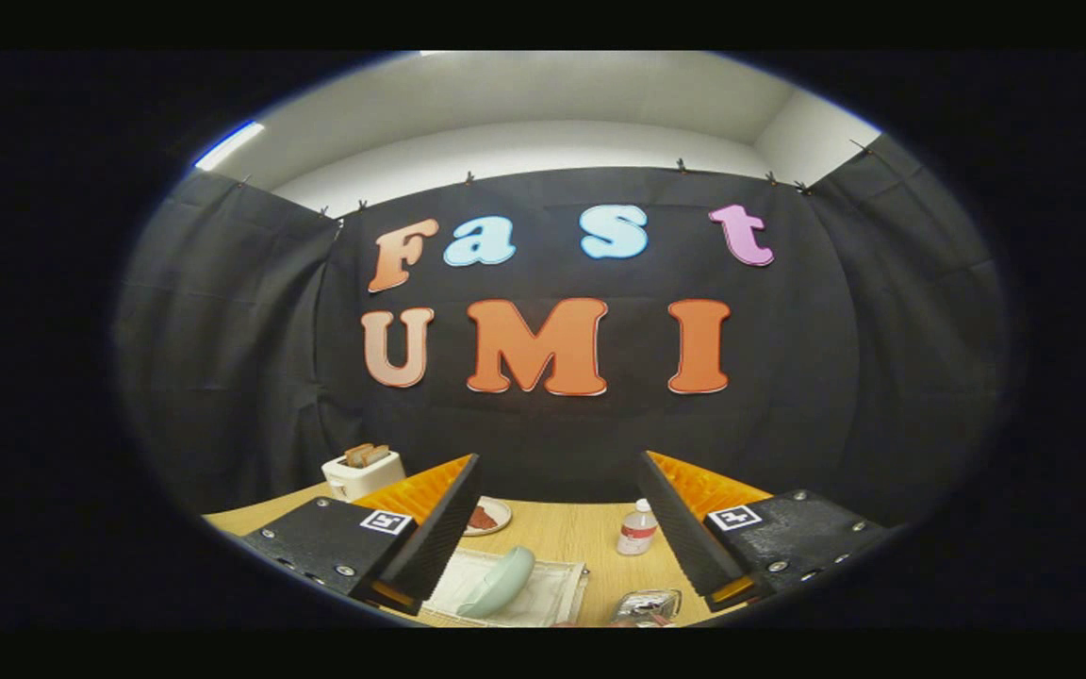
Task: Take the plate from the dish rack, then take the spoon from the basket and place it into the plate.
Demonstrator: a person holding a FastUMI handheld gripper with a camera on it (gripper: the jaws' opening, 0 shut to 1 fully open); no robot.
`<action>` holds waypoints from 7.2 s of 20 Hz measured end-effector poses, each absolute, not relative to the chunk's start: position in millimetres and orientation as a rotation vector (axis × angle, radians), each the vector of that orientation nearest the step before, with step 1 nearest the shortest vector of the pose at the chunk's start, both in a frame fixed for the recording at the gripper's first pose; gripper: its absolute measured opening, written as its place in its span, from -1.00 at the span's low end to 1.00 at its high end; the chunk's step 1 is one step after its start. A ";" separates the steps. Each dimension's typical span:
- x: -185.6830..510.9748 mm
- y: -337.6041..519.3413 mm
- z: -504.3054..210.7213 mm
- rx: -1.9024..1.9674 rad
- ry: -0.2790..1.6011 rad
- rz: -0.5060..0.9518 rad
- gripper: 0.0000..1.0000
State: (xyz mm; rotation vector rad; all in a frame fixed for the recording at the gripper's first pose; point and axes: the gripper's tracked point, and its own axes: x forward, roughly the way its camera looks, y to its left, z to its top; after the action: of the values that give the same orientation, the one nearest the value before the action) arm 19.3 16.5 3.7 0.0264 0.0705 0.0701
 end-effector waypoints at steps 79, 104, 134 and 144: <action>-102.0 26.0 -204.1 0.200 1.187 -0.187 -0.44; -203.7 62.7 -303.6 0.618 1.288 0.116 -0.43; -135.6 -41.8 -314.1 0.214 0.851 -0.085 0.41; -90.8 -82.9 -289.4 -0.086 0.615 -0.119 0.22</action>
State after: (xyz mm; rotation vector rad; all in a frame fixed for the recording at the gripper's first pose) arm -90.8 -82.9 -289.4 -0.0860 0.6152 -0.1186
